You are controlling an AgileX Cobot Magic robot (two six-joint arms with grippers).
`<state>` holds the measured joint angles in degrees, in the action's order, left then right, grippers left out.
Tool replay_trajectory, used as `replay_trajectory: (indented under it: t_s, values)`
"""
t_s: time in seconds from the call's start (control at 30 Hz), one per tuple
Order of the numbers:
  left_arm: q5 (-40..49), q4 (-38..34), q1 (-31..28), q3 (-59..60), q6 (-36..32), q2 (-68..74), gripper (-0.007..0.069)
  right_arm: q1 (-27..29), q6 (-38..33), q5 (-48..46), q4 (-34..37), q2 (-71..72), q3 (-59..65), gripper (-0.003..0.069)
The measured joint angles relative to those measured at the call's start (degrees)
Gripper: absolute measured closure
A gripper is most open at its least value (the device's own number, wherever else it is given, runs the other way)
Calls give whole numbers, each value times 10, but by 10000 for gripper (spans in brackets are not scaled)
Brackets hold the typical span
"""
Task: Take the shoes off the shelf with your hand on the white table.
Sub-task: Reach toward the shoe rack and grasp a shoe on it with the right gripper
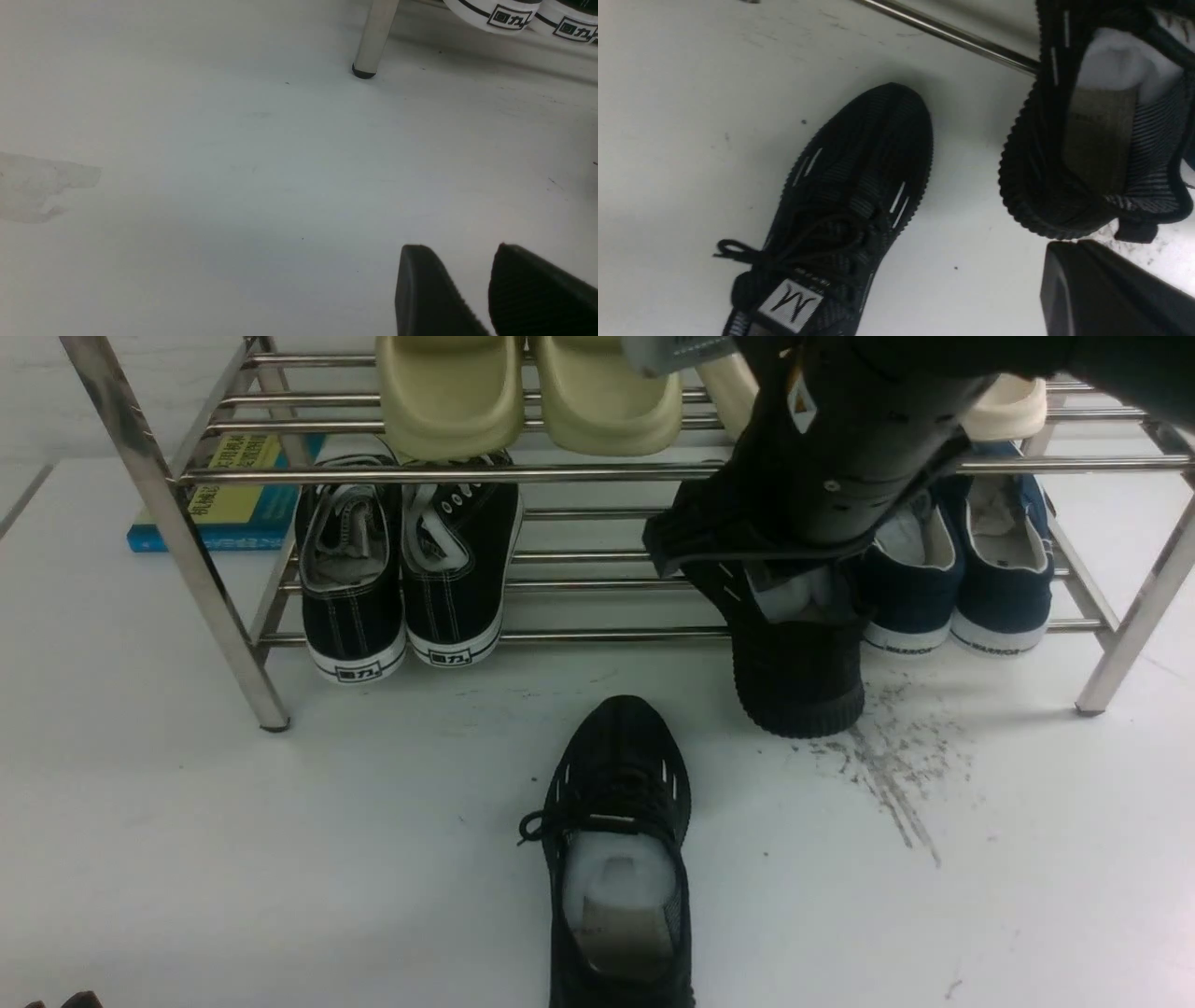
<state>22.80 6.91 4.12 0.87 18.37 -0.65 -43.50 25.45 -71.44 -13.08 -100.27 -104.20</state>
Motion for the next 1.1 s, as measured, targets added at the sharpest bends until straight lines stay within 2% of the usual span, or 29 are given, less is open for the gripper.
replay_trajectory:
  t_s: [0.1, 0.2, 0.3, 0.4, 0.53, 0.67, 0.9, 1.1]
  values:
    - [0, 0, 0, 0, 0, 0, 383, 22, -18, 0, 0, -23, 1, 617]
    - [0, 0, 0, 0, 0, 0, 383, 35, -25, 1, 1, -41, 2, 532]
    - [0, 0, 0, 0, 0, 0, 383, 41, -25, 1, 0, -54, 2, 428]
    - [0, 0, 0, 0, 0, 0, 383, 41, -25, 2, 0, -74, 2, 293]
    - [0, 0, 0, 0, 0, 0, 383, 41, -25, 23, -8, -97, 3, 202]
    - [0, 0, 0, 0, 0, 0, 383, 41, -25, 43, -37, -116, 3, 172]
    - [0, 0, 0, 0, 0, 0, 383, 41, -25, 52, -81, -144, 3, 172]
    - [0, 0, 0, 0, 0, 0, 383, 45, -25, 83, -89, -158, 3, 181]
